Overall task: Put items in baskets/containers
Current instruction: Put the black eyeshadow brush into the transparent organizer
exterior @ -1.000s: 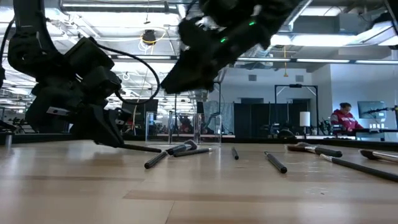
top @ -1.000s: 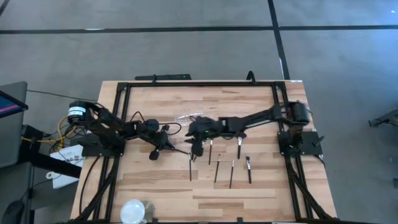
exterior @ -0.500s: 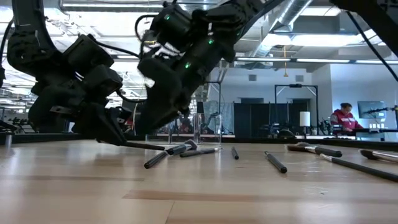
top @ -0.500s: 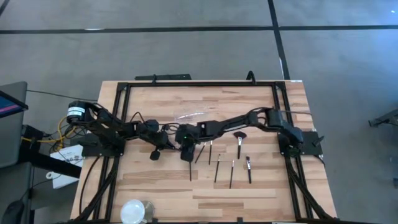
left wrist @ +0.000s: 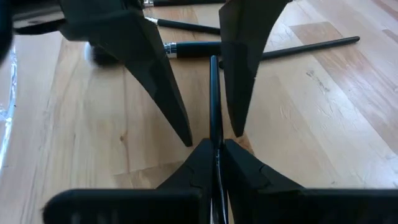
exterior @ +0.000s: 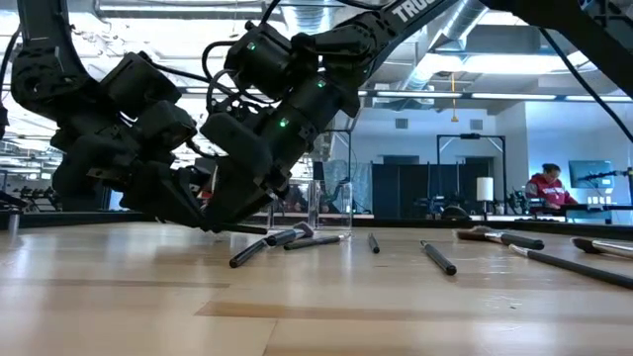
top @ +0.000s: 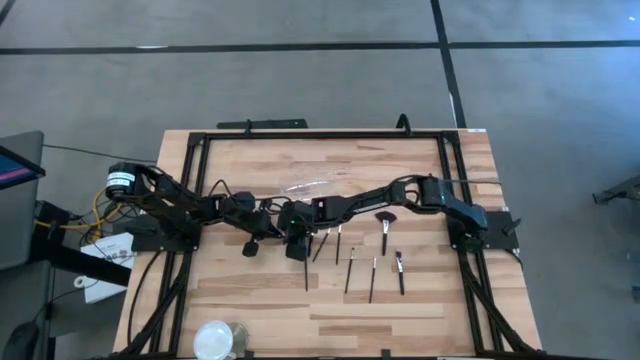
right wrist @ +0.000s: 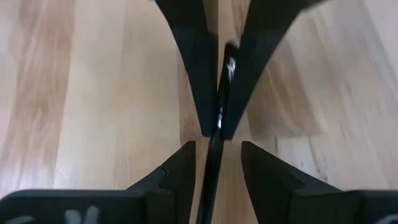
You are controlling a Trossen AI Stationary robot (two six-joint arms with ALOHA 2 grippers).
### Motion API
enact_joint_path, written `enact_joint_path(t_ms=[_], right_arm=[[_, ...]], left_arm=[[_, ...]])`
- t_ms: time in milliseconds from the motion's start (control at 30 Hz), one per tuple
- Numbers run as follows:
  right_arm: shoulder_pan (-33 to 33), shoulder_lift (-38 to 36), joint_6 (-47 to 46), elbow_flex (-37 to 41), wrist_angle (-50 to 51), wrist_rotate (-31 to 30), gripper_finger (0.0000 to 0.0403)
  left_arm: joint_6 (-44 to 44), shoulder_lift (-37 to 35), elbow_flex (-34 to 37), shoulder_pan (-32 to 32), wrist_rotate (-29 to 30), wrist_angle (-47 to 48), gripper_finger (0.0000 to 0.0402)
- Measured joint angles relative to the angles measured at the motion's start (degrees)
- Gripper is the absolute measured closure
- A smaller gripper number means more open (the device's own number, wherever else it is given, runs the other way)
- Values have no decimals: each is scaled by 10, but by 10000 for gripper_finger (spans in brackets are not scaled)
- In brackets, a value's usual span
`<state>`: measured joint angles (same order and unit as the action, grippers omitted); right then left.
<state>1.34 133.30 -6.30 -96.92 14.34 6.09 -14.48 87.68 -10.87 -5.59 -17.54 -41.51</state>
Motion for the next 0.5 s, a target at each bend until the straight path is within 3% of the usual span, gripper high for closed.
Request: enact_joint_path(t_ms=[300,500], right_arm=[[1,-1,7,0,4,4,338],[4,-1,7,0,8,1,345]], left_arm=[[3,0,-14,23,6,4,378],[4,0,-16,29,25,5,378]])
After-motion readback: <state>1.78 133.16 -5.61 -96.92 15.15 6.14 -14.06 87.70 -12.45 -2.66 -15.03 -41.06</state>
